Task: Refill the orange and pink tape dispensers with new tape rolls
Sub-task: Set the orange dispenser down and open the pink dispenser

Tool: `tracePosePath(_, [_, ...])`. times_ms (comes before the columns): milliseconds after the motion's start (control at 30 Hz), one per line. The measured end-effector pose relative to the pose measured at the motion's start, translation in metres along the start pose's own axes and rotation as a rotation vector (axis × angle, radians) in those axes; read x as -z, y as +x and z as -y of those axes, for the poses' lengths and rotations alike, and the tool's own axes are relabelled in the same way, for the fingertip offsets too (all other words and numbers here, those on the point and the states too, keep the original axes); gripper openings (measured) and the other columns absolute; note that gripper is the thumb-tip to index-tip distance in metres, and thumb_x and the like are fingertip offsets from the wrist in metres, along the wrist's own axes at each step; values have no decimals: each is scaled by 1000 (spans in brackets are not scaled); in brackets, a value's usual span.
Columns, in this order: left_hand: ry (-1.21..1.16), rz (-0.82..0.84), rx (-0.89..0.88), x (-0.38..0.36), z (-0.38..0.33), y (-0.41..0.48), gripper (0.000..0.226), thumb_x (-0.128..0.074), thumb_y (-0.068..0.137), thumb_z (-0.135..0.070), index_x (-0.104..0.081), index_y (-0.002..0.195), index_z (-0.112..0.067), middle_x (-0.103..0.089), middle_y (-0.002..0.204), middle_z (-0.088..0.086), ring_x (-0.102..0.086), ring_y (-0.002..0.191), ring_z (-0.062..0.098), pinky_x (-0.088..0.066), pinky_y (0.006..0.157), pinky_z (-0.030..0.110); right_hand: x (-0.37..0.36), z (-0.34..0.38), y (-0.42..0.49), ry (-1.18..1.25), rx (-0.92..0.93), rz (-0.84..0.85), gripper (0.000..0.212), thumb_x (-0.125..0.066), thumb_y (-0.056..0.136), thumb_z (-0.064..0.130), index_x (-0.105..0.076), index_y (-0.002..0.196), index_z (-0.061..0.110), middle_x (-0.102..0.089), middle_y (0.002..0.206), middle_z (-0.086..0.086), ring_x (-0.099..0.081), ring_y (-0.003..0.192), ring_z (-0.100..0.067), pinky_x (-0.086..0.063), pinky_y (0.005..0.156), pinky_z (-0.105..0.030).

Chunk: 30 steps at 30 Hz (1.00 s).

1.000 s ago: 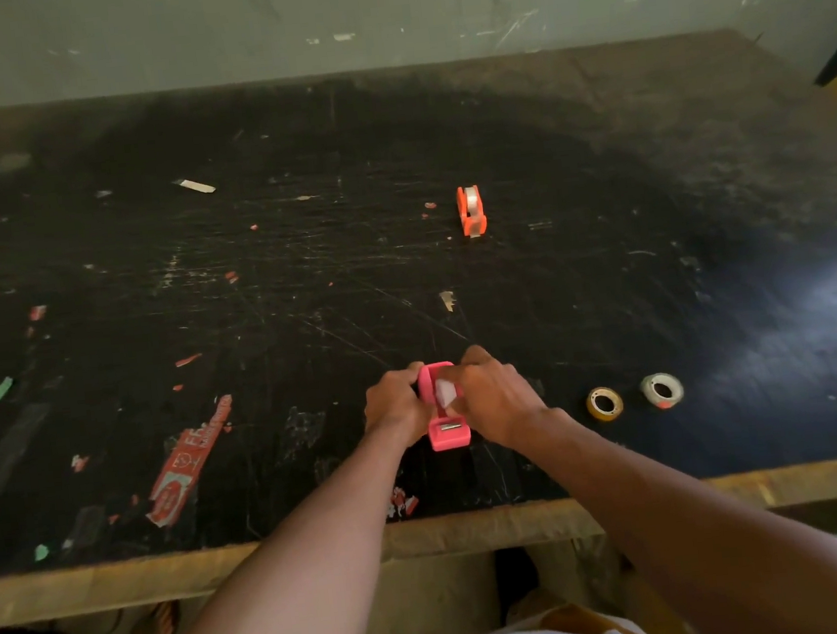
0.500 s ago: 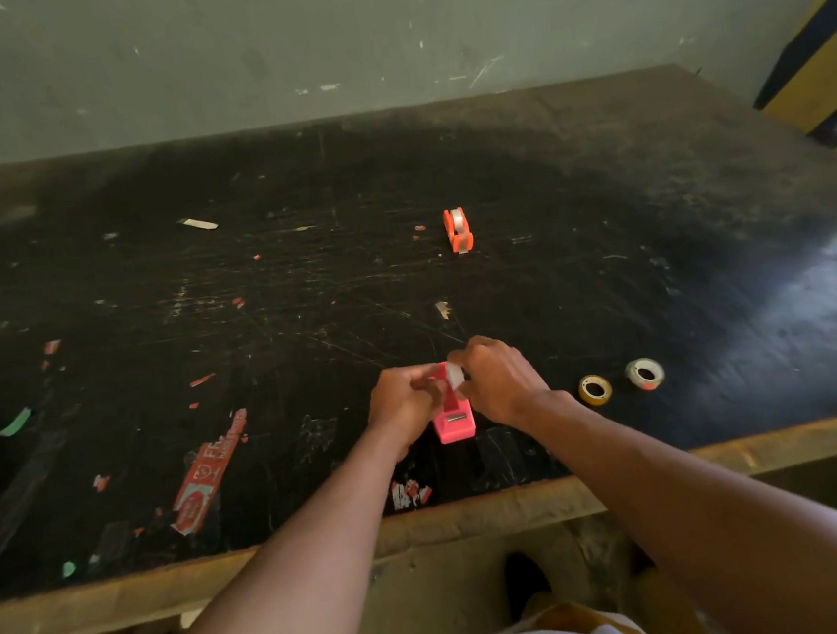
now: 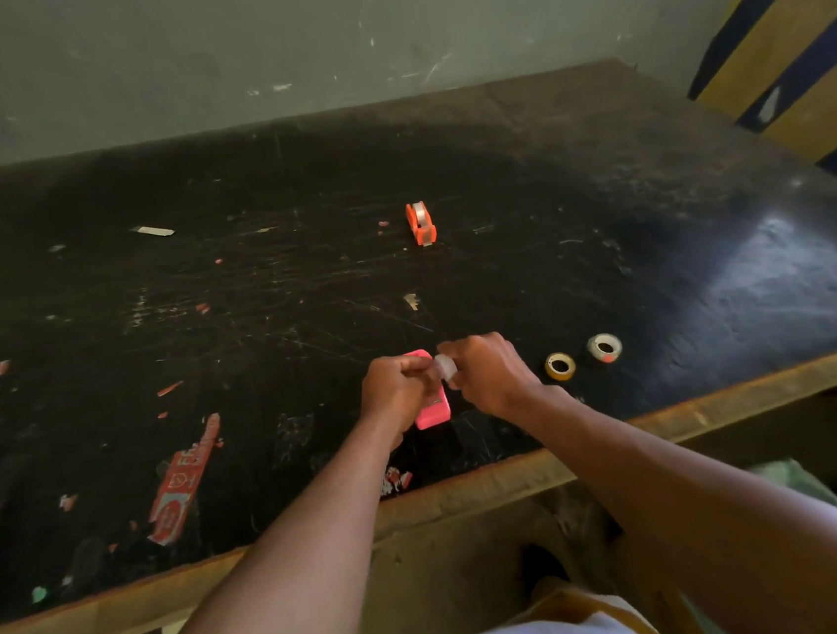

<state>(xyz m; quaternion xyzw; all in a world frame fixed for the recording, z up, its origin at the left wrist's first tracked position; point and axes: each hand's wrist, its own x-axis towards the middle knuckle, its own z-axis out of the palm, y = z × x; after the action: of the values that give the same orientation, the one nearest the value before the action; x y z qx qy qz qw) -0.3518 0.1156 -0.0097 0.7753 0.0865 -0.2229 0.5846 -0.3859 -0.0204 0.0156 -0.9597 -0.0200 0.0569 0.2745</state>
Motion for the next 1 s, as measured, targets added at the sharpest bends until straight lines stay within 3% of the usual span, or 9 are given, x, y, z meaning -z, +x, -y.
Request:
tracePosePath(100, [23,-3,-19,-8,-5,4,22,-72,89,-7,-73,112,-10,-72,111,11,-72,99,21,-60,91,39,6,-7,3,-30,4,13,19,-65,88,5,-67,99,20,-59,85,9,-60,82,-10,-39,62,-17])
tracePosePath(167, [43,-3,-14,-14,-8,8,19,-70,91,-8,-72,109,-12,-73,107,8,-72,96,18,-61,88,36,12,-15,5,-65,-10,8,18,-66,87,7,-63,91,24,-60,85,7,-62,83,-14,-40,61,-19])
tracePosePath(233, [50,-16,-3,-22,-10,14,18,-68,92,-9,-72,110,-12,-73,103,7,-72,93,16,-61,87,35,19,-27,5,-112,-58,-8,14,-69,85,10,-65,96,18,-64,95,-3,-63,90,-21,-50,71,-30])
tracePosePath(333, [31,-50,25,-34,-12,22,17,-67,94,-8,-71,109,-11,-72,100,6,-71,91,13,-61,86,33,30,-50,1,-142,-157,22,26,-70,83,13,-64,108,10,-66,107,-10,-64,99,-29,-55,83,-41])
tracePosePath(533, [-24,-78,56,-58,-12,32,8,-67,94,-8,-72,94,-15,-71,84,2,-70,78,9,-58,63,22,31,-83,0,-165,-218,139,35,-71,83,15,-61,116,9,-66,109,-14,-65,100,-33,-57,83,-44])
tracePosePath(667, [-33,-93,61,-67,-10,36,9,-67,94,-9,-72,89,-14,-71,80,3,-69,77,13,-62,82,33,21,-91,6,-197,-176,148,36,-68,87,15,-63,122,10,-56,125,-15,-61,110,-36,-54,90,-43])
tracePosePath(800, [-21,-113,72,-68,-10,39,21,-67,94,-10,-67,79,-25,-72,83,1,-70,80,11,-62,82,32,12,-95,11,-230,-174,163,40,-65,91,14,-60,130,8,-49,133,-17,-59,115,-37,-50,94,-41])
tracePosePath(1000, [-24,-135,80,-70,-9,40,14,-68,94,-10,-70,86,-21,-73,84,2,-71,81,12,-62,81,31,-2,-101,18,-182,-202,212,43,-70,89,15,-58,129,5,-50,134,-18,-58,118,-32,-48,100,-39])
